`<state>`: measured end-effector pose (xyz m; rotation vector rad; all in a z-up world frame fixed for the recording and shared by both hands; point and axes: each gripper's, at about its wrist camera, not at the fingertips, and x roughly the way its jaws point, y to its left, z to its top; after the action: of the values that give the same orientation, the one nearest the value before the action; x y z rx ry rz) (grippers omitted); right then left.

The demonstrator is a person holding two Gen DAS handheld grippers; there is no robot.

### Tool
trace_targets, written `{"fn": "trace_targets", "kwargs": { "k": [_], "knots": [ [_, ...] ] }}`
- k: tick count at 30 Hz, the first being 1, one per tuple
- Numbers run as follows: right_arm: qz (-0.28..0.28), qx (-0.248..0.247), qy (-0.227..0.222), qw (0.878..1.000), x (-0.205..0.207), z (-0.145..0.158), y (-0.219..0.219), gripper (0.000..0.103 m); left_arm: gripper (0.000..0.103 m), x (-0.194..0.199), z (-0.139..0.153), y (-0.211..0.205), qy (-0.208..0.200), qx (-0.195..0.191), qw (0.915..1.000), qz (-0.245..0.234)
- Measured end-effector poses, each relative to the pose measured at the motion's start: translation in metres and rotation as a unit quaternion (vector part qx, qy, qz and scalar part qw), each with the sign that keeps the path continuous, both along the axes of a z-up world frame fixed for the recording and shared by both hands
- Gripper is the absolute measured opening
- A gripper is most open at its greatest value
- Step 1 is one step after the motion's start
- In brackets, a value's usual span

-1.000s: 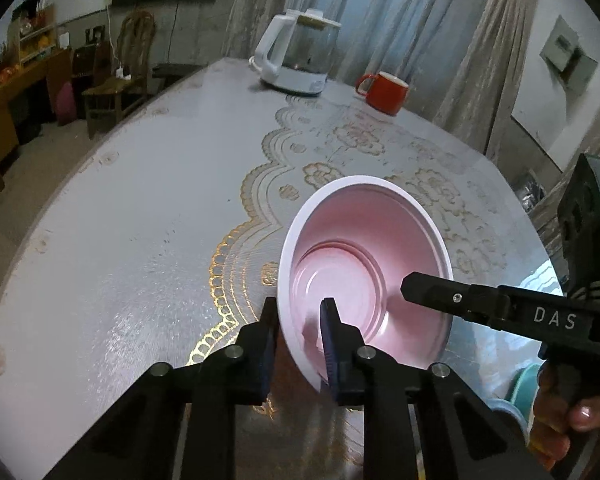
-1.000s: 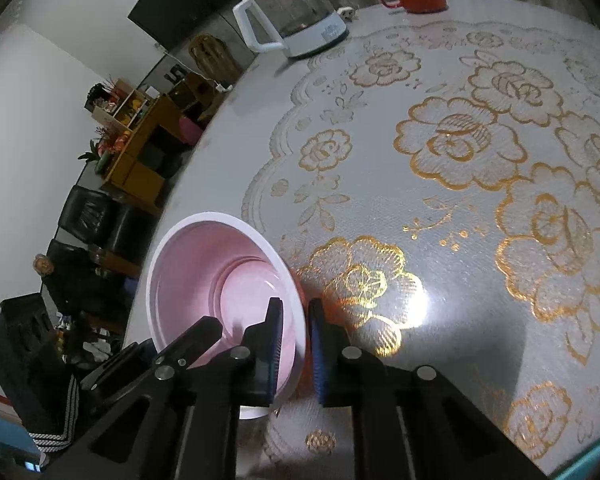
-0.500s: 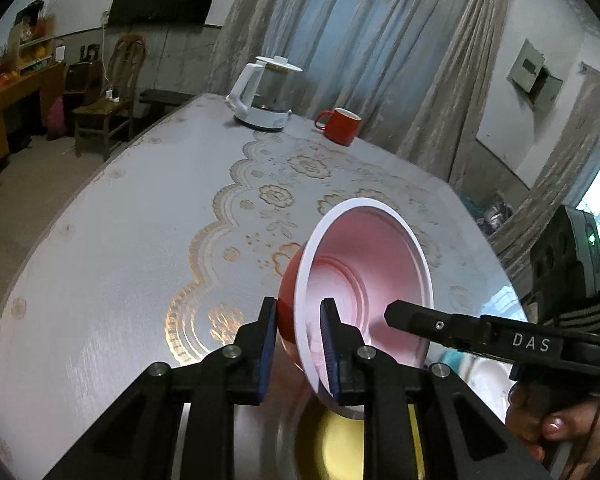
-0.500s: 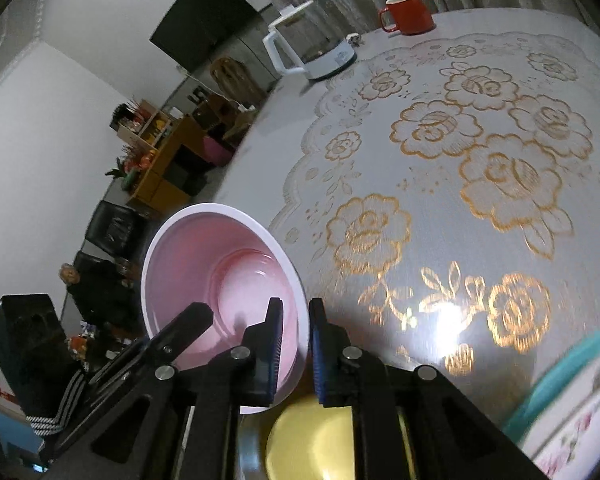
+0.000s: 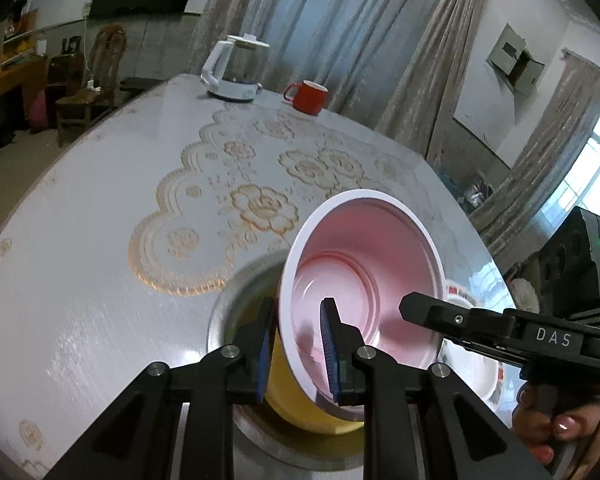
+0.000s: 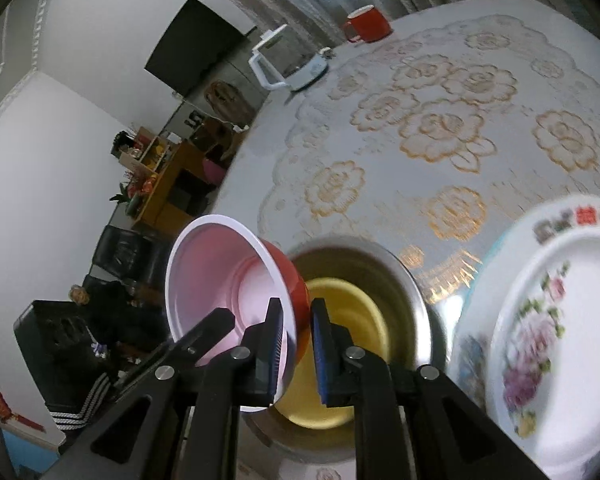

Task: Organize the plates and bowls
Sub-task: 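Carry the pink-and-red bowl with both tools and lower it into the yellow bowl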

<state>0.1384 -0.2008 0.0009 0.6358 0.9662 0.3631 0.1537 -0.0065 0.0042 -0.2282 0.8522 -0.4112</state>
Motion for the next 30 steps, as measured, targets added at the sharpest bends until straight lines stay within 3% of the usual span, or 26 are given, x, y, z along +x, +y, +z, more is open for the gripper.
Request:
{"fn": "trace_targets", "kwargs": {
  "k": [9, 13, 16, 27, 30],
  "knots": [
    [-0.006, -0.017, 0.016, 1.000, -0.015, -0.015, -0.005, 0.014, 0.022, -0.010, -0.023, -0.012, 0.018, 0.024, 0.9995, -0.005],
    [-0.015, -0.018, 0.030, 0.999, -0.019, -0.023, -0.008, 0.016, 0.030, -0.013, -0.029, -0.014, 0.020, 0.033, 0.9992, -0.009],
    [-0.021, -0.023, 0.037, 0.999, -0.019, -0.028, -0.011, 0.016, 0.031, -0.012, -0.030, -0.012, 0.022, 0.032, 0.9992, -0.007],
    [-0.022, -0.059, 0.027, 0.998, -0.020, -0.026, -0.003, 0.016, 0.030, -0.010, -0.031, -0.020, 0.011, 0.054, 0.9984, -0.012],
    [-0.033, -0.072, 0.010, 0.997, -0.018, -0.019, 0.000, 0.016, 0.036, -0.008, -0.032, -0.024, 0.006, 0.063, 0.9979, -0.013]
  ]
}}
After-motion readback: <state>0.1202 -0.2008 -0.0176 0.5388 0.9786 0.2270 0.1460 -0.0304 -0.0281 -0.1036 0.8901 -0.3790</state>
